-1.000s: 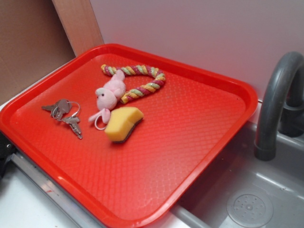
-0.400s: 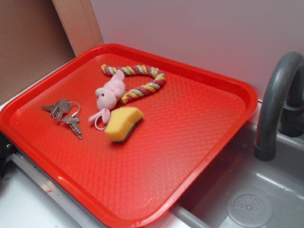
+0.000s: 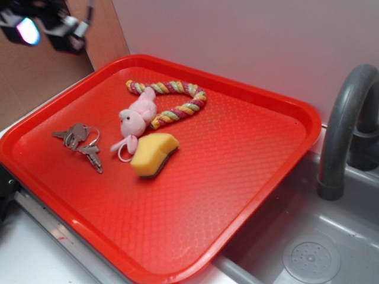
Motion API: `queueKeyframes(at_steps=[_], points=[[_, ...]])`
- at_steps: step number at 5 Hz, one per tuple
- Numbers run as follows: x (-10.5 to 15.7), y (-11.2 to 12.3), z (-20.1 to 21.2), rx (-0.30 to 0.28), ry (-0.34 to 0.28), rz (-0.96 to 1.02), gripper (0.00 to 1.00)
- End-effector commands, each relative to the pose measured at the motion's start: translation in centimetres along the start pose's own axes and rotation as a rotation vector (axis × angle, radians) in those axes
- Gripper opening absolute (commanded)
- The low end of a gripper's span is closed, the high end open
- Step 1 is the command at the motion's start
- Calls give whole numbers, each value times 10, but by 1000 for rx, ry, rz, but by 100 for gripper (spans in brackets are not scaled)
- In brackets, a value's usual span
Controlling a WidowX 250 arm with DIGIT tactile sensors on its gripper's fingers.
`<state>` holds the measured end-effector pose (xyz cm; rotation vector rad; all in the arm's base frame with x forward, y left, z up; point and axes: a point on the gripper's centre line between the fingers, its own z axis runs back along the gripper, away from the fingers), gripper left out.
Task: Grab the pink bunny.
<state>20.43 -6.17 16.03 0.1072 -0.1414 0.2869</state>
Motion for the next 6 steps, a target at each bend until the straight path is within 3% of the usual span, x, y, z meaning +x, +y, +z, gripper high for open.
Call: queueKeyframes(at_steps=[1, 2, 4, 5, 6], points=[[10, -29, -59, -125, -67, 75, 100], [13, -39, -93, -213, -48, 124, 100], [25, -63, -143, -232, 27, 70, 98], [16, -60, -128, -223, -7, 49, 0], [10, -56, -92, -159, -39, 33, 0]])
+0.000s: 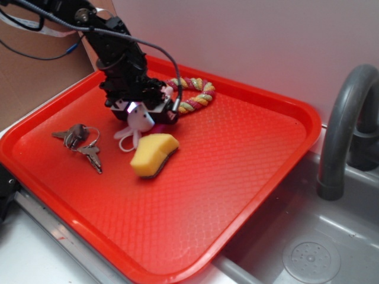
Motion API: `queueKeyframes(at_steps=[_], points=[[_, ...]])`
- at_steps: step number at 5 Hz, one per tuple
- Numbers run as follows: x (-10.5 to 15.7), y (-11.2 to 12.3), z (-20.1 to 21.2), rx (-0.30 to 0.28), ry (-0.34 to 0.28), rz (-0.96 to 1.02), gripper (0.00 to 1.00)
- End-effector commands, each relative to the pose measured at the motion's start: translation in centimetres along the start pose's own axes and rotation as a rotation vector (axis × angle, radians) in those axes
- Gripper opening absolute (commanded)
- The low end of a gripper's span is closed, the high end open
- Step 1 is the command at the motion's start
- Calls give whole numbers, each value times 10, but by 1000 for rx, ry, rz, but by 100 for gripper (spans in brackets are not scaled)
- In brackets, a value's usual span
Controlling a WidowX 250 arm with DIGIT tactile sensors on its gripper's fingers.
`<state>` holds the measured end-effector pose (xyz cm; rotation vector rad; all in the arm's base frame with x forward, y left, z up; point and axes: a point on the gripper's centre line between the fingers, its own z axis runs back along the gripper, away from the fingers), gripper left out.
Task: Grab the pink bunny.
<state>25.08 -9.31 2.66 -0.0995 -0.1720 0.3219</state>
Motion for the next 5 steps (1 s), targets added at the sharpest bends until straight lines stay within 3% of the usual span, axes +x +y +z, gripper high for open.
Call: queueKeyframes(at_steps=[1, 2, 3, 4, 5], points=[[-13, -12, 92, 67, -46, -36, 0], [-23, -14, 145, 35, -16, -80, 0], [-36, -22, 196, 62, -40, -152, 0], [-51, -21, 230, 49, -163, -123, 0], [-56, -11, 241, -30, -265, -49, 0]])
